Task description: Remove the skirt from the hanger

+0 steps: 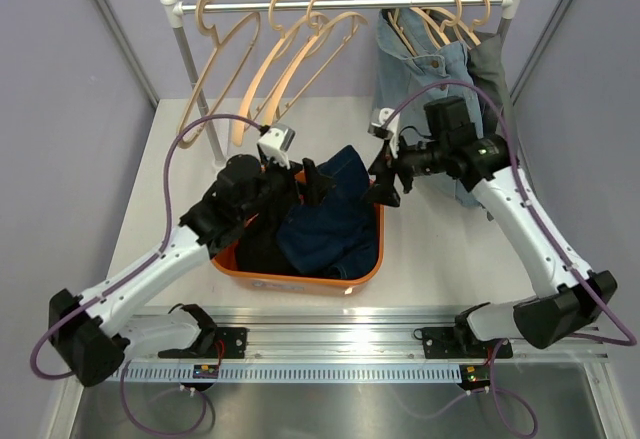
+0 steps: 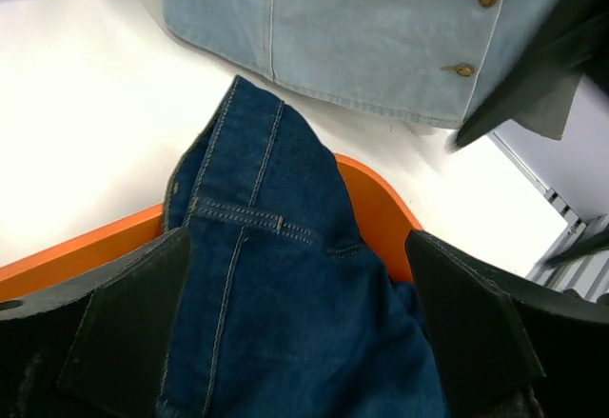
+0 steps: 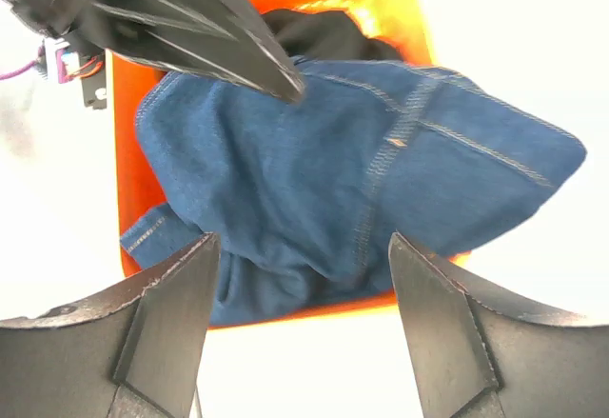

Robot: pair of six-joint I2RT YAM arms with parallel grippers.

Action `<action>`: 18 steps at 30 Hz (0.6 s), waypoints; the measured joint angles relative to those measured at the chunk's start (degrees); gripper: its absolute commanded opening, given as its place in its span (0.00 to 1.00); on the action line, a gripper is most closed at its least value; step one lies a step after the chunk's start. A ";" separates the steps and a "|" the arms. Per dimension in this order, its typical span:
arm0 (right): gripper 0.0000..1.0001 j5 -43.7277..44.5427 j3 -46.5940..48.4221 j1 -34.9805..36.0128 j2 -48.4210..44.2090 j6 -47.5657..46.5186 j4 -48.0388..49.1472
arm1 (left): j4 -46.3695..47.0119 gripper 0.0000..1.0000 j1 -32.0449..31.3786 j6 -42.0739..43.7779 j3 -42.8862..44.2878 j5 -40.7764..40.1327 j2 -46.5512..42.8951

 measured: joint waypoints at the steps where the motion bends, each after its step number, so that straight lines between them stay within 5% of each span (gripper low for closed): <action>1: 0.79 -0.22 1.05 -1.18 -0.87 -0.79 -0.81 | -0.76 0.99 0.04 -0.26 1.42 0.28 1.77; 9: 0.80 -1.92 3.48 -12.70 -2.69 -3.15 -4.22 | -4.74 0.95 0.20 -0.70 4.57 0.31 10.86; 18: 0.80 -3.98 3.48 -17.35 -5.09 -3.34 -4.85 | -10.03 0.73 0.20 0.07 4.48 -3.80 15.65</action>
